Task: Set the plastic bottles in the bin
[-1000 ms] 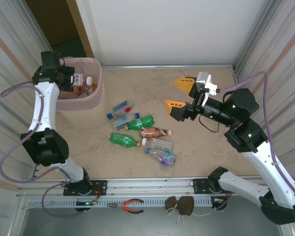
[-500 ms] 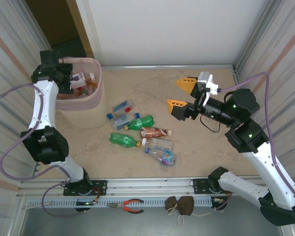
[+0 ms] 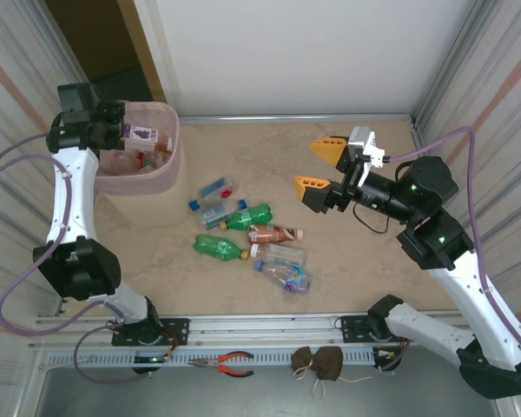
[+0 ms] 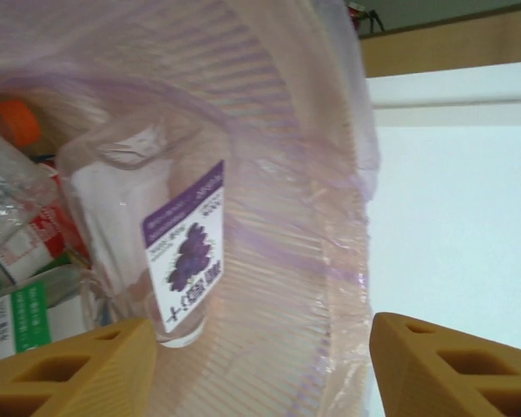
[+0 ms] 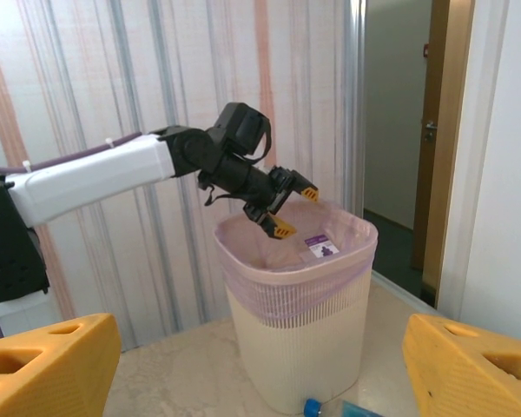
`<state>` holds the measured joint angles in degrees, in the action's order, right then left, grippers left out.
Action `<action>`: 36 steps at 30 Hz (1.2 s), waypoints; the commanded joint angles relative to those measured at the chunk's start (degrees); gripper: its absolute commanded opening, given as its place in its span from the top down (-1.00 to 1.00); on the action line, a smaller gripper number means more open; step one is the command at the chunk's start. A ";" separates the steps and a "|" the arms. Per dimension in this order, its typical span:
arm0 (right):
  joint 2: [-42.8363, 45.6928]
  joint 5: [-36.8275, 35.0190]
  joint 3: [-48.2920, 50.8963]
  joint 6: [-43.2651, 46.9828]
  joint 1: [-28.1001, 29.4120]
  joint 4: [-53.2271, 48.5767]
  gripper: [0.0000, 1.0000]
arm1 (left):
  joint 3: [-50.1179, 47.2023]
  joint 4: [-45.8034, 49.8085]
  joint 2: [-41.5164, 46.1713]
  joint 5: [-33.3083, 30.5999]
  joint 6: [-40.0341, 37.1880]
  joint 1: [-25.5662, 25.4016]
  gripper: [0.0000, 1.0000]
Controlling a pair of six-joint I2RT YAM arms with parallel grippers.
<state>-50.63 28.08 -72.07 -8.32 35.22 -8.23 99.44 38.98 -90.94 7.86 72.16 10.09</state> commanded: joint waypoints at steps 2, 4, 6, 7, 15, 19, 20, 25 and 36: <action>-0.06 0.31 -0.61 -0.13 -0.18 1.11 -0.66 | 2.01 -6.10 -1.73 4.44 -3.97 0.46 -0.17; -0.08 0.37 -0.53 -0.03 -0.21 1.11 -0.66 | 3.48 -6.81 -3.91 6.16 -4.65 0.39 -0.04; -0.08 0.23 -0.48 0.05 -0.17 1.11 -0.66 | 4.81 -6.14 -5.84 6.90 -5.36 0.20 0.07; -0.09 0.19 -0.45 0.01 -0.23 1.11 -0.66 | 5.21 -5.35 -6.68 6.78 -5.45 0.11 0.12; -0.06 -0.18 0.09 0.08 -0.24 0.98 -0.66 | -1.31 -3.97 -8.60 4.88 -4.84 -0.06 0.27; -0.08 -0.08 -0.13 0.01 -0.20 0.93 -0.66 | -4.10 -2.95 -9.43 3.15 -4.51 -0.09 0.29; 0.00 -0.07 -0.24 0.01 -0.24 0.86 -0.66 | -4.25 -2.46 -9.86 3.08 -4.49 -0.08 0.29; 0.44 -0.08 -0.43 -0.28 -0.16 0.59 -0.66 | -3.73 -2.75 -11.69 4.89 -4.13 0.10 0.32; -0.66 -2.17 -0.95 -0.48 -0.09 -3.47 -0.65 | -2.41 -11.12 -4.62 10.13 -10.61 -0.16 0.27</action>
<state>-50.72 27.38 -72.10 -8.38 35.22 -9.65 96.23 31.73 -99.94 15.44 65.73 9.69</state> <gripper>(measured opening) 0.825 0.358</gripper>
